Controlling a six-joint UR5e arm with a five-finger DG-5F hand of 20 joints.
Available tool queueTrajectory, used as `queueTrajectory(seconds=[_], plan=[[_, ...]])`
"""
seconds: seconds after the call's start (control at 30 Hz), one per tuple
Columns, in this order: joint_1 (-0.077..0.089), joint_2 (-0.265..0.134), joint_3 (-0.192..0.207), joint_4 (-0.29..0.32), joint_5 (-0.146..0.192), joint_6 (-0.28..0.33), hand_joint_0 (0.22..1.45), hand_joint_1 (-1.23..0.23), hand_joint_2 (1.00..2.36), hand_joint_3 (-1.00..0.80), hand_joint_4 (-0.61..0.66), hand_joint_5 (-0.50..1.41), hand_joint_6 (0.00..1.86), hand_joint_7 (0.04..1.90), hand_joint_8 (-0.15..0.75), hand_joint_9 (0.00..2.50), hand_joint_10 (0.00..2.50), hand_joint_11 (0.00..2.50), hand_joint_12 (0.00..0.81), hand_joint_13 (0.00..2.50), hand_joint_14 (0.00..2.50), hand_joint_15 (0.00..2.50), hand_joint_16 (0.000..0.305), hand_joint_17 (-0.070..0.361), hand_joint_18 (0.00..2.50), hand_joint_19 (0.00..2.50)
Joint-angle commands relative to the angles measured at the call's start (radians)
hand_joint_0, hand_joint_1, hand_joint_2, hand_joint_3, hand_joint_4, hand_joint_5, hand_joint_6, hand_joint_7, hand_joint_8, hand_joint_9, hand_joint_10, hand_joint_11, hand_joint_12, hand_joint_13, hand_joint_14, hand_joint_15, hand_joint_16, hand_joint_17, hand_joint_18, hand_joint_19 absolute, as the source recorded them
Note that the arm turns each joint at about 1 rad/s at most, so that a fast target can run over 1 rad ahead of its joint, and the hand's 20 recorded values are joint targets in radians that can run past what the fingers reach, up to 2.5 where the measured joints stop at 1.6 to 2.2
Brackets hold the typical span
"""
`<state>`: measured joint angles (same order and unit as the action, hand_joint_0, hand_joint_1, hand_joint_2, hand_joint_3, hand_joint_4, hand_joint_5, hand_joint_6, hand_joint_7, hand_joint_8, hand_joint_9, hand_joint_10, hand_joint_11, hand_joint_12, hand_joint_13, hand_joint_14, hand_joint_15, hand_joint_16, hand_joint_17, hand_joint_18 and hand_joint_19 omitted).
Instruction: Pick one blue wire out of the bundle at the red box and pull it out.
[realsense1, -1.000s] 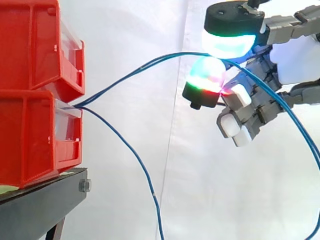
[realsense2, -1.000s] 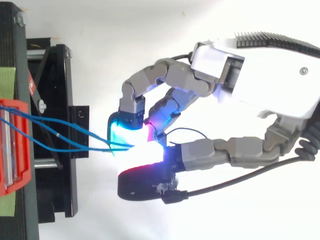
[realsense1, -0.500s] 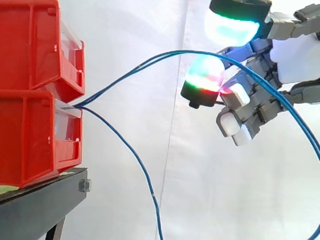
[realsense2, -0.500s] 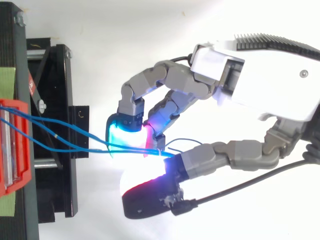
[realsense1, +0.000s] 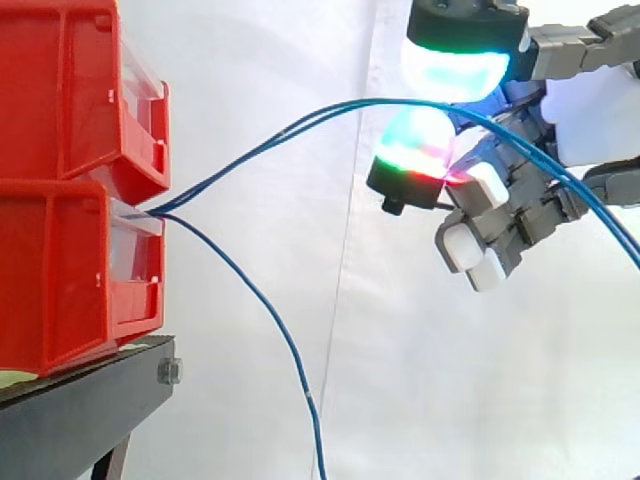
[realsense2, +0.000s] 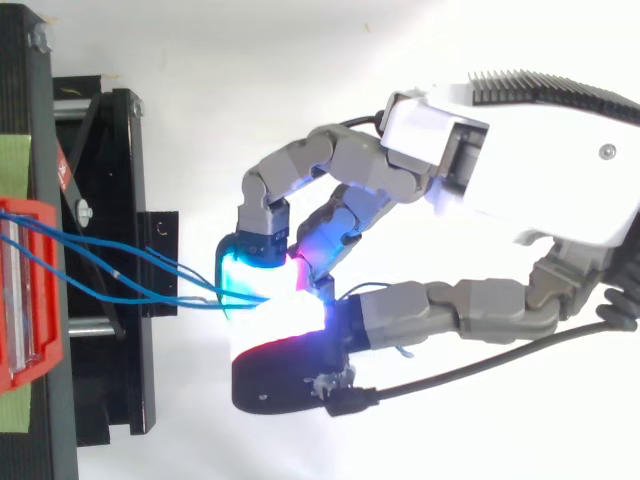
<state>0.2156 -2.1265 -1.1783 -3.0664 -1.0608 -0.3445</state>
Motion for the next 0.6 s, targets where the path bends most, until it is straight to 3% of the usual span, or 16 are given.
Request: queueTrajectory(seconds=[0.0, 0.27, 0.4, 0.47, 0.57], plan=[[0.001, 0.000, 0.000, 0.000, 0.001, -0.001, 0.59, -0.69, 1.01, -0.28, 0.20, -0.11, 0.94, 1.05, 0.381, 1.10, 0.01, 0.81, 0.431, 0.96, 0.02, 0.54, 0.053, 0.120, 0.87, 0.49], [0.001, 0.000, 0.000, 0.000, -0.001, -0.001, 0.62, -0.83, 1.02, -0.24, 0.18, -0.12, 0.94, 1.05, 0.374, 1.08, 0.01, 0.81, 0.431, 0.96, 0.02, 0.55, 0.052, 0.118, 0.89, 0.48], [0.001, 0.000, 0.000, 0.000, -0.001, -0.002, 0.63, -0.86, 1.01, -0.35, 0.20, -0.13, 0.95, 1.00, 0.360, 1.04, 0.02, 0.81, 0.424, 0.94, 0.02, 0.55, 0.052, 0.117, 0.88, 0.49], [0.001, 0.000, 0.000, 0.000, -0.001, -0.002, 0.60, -0.83, 1.01, -0.42, 0.21, -0.14, 0.95, 1.00, 0.357, 1.04, 0.01, 0.81, 0.423, 0.94, 0.02, 0.55, 0.052, 0.117, 0.87, 0.50], [0.001, -0.001, -0.001, 0.000, -0.001, -0.002, 0.53, -0.67, 1.00, -0.50, 0.22, -0.13, 0.94, 0.98, 0.370, 1.06, 0.01, 0.81, 0.435, 0.94, 0.02, 0.55, 0.055, 0.125, 0.87, 0.51]])
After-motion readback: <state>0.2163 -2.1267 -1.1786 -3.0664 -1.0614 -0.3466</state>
